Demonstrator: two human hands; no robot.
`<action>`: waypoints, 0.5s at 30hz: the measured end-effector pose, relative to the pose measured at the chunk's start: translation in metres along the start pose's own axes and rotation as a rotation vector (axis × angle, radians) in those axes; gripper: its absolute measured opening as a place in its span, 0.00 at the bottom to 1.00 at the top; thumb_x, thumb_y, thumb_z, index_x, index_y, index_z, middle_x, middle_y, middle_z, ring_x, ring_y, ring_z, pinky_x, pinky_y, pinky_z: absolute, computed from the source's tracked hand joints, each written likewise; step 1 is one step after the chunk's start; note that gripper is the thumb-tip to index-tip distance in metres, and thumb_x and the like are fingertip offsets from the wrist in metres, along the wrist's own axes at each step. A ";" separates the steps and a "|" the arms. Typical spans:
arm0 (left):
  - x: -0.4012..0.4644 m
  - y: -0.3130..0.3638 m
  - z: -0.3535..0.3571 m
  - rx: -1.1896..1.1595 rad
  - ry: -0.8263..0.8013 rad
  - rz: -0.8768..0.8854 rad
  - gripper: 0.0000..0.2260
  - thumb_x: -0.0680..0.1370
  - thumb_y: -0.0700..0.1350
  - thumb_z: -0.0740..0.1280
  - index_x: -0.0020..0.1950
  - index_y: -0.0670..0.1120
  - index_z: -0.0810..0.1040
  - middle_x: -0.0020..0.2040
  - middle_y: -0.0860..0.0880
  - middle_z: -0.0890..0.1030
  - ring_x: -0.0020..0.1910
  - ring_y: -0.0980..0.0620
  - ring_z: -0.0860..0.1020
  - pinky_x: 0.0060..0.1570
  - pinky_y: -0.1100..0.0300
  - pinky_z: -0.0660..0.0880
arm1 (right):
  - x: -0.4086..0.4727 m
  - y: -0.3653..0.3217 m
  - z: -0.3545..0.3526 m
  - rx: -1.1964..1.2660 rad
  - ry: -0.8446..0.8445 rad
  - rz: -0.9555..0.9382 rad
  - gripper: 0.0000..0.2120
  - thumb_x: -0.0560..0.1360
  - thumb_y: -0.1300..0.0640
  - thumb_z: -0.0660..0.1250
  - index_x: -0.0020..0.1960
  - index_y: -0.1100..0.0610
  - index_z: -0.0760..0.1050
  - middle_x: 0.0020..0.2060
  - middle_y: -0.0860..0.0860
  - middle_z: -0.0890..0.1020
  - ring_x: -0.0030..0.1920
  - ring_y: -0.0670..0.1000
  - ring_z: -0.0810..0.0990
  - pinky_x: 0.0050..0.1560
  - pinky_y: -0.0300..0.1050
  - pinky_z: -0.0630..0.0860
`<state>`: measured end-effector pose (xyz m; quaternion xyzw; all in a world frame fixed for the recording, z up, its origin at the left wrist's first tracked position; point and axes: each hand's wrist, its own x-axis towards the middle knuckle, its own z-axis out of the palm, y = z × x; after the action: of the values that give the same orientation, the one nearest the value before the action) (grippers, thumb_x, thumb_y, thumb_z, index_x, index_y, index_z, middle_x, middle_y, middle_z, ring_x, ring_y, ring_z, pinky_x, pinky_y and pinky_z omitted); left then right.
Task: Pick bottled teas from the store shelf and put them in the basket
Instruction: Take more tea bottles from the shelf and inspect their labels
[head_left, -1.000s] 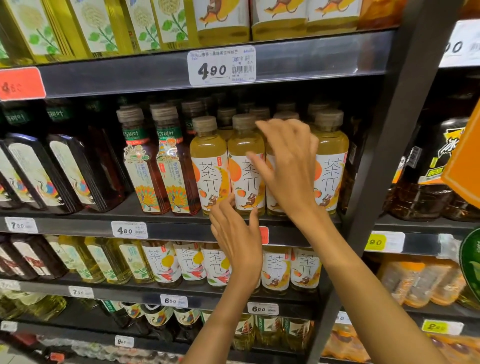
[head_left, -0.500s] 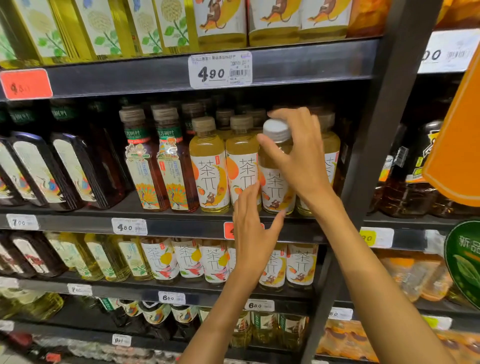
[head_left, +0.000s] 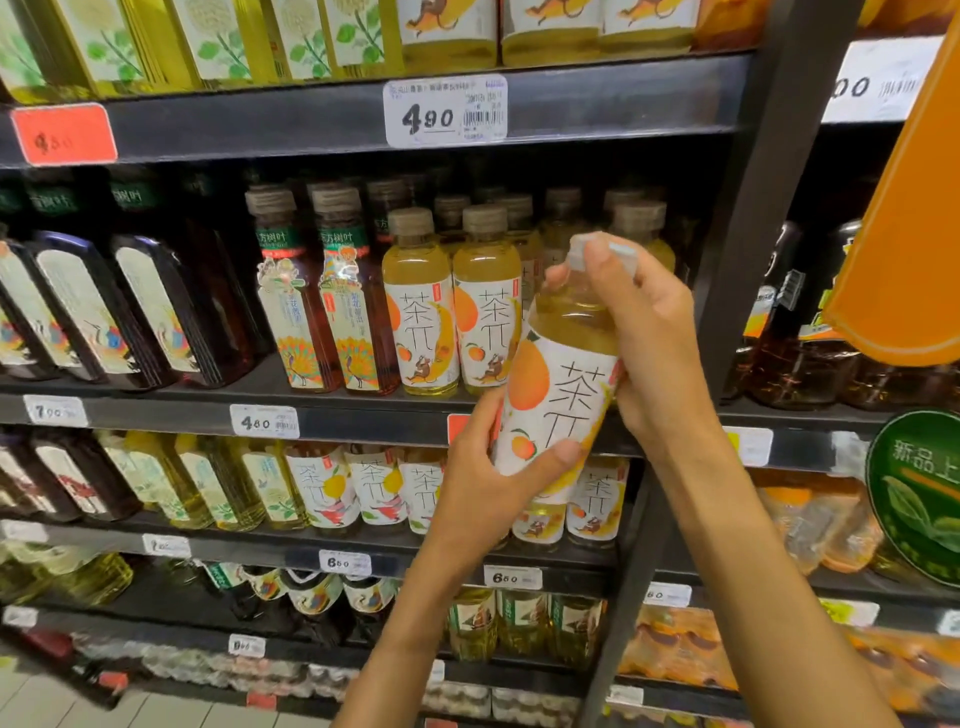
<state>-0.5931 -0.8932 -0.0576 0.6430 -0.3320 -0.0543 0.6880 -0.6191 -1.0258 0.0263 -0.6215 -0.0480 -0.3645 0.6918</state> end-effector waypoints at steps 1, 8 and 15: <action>-0.008 0.003 -0.001 -0.049 -0.014 -0.034 0.19 0.66 0.56 0.72 0.57 0.59 0.78 0.52 0.57 0.84 0.52 0.58 0.81 0.45 0.66 0.78 | -0.002 0.000 -0.001 0.033 -0.026 0.053 0.14 0.75 0.46 0.65 0.54 0.55 0.77 0.43 0.51 0.85 0.48 0.51 0.83 0.53 0.49 0.78; -0.044 0.000 -0.015 -0.504 -0.232 -0.448 0.38 0.60 0.66 0.77 0.61 0.44 0.77 0.62 0.39 0.77 0.63 0.35 0.75 0.66 0.35 0.66 | -0.012 0.008 0.002 0.451 -0.266 0.412 0.24 0.76 0.42 0.60 0.55 0.61 0.79 0.45 0.57 0.85 0.48 0.56 0.84 0.53 0.51 0.79; -0.048 0.008 -0.016 -0.393 -0.162 -0.413 0.19 0.73 0.66 0.62 0.59 0.60 0.80 0.60 0.52 0.82 0.60 0.52 0.79 0.54 0.59 0.78 | -0.019 0.015 0.009 0.289 -0.143 0.404 0.18 0.77 0.43 0.62 0.41 0.54 0.83 0.38 0.53 0.84 0.42 0.52 0.83 0.48 0.46 0.79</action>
<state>-0.6246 -0.8548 -0.0676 0.5449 -0.2311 -0.3074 0.7451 -0.6211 -1.0099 0.0057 -0.5372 -0.0232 -0.1632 0.8272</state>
